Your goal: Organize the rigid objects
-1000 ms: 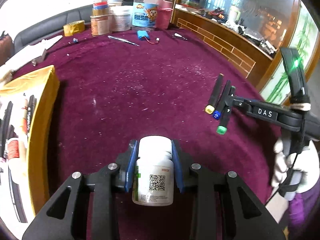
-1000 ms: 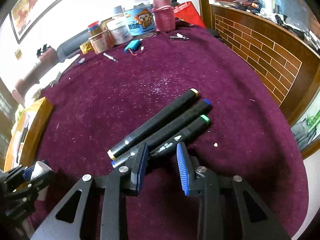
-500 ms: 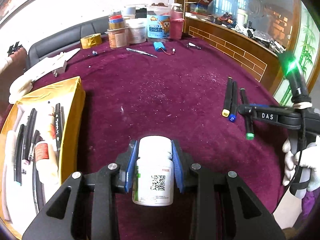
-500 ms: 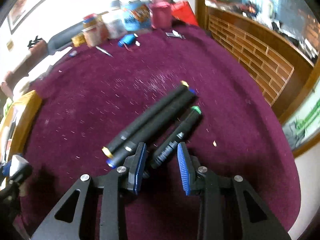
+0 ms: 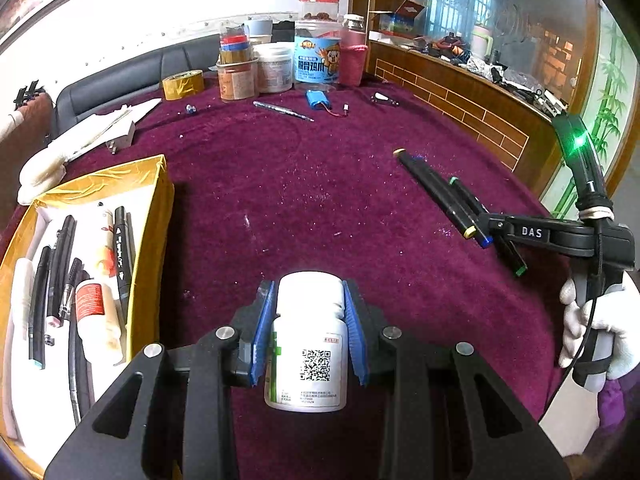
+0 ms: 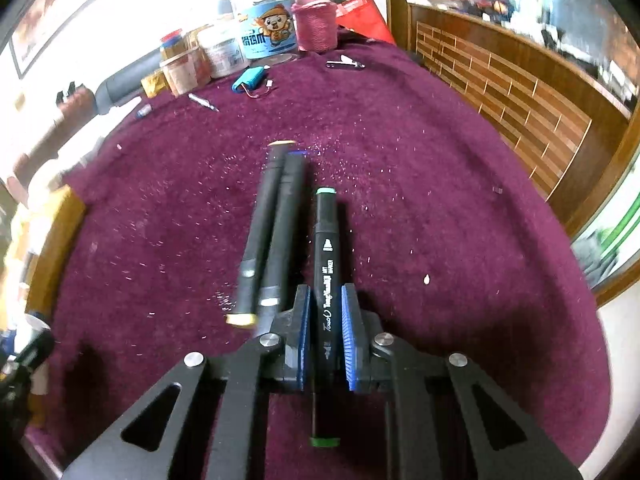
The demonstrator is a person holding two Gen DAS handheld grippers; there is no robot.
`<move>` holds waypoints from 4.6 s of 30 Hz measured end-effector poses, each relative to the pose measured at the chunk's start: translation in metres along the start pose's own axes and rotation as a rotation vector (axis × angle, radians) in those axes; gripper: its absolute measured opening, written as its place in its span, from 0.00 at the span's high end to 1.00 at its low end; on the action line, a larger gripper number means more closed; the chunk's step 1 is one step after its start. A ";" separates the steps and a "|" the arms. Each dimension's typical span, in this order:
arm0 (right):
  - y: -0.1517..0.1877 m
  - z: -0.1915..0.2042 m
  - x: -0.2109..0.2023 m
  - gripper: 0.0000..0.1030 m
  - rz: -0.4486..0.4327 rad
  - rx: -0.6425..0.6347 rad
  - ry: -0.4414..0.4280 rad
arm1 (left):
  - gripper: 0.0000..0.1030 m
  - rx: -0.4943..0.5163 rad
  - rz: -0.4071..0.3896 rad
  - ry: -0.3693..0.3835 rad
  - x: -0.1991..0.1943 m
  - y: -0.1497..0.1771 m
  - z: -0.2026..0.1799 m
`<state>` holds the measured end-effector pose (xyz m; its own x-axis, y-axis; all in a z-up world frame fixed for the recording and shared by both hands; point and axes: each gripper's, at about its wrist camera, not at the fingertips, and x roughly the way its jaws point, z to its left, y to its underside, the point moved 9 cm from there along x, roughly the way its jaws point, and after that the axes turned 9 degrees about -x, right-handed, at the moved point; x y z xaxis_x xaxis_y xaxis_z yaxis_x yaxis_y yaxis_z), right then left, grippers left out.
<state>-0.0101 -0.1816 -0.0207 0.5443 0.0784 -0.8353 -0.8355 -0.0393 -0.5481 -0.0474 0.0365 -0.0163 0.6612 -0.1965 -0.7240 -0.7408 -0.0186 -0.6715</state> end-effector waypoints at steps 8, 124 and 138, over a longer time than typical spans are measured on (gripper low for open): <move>0.004 0.000 -0.023 0.87 -0.030 0.054 -0.095 | 0.70 -0.035 -0.033 0.067 -0.018 -0.003 0.003; 0.023 0.357 -0.031 0.72 0.090 -0.480 -0.534 | 0.38 -0.515 -0.132 -0.184 -0.102 0.045 0.262; 0.015 0.282 -0.050 0.52 -0.065 -0.493 -0.452 | 0.33 -0.392 -0.156 -0.294 -0.106 0.019 0.199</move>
<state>-0.0713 0.0949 0.0254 0.4176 0.5013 -0.7578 -0.6112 -0.4621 -0.6426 -0.1079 0.2524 0.0161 0.7313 0.1208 -0.6713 -0.5818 -0.4032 -0.7064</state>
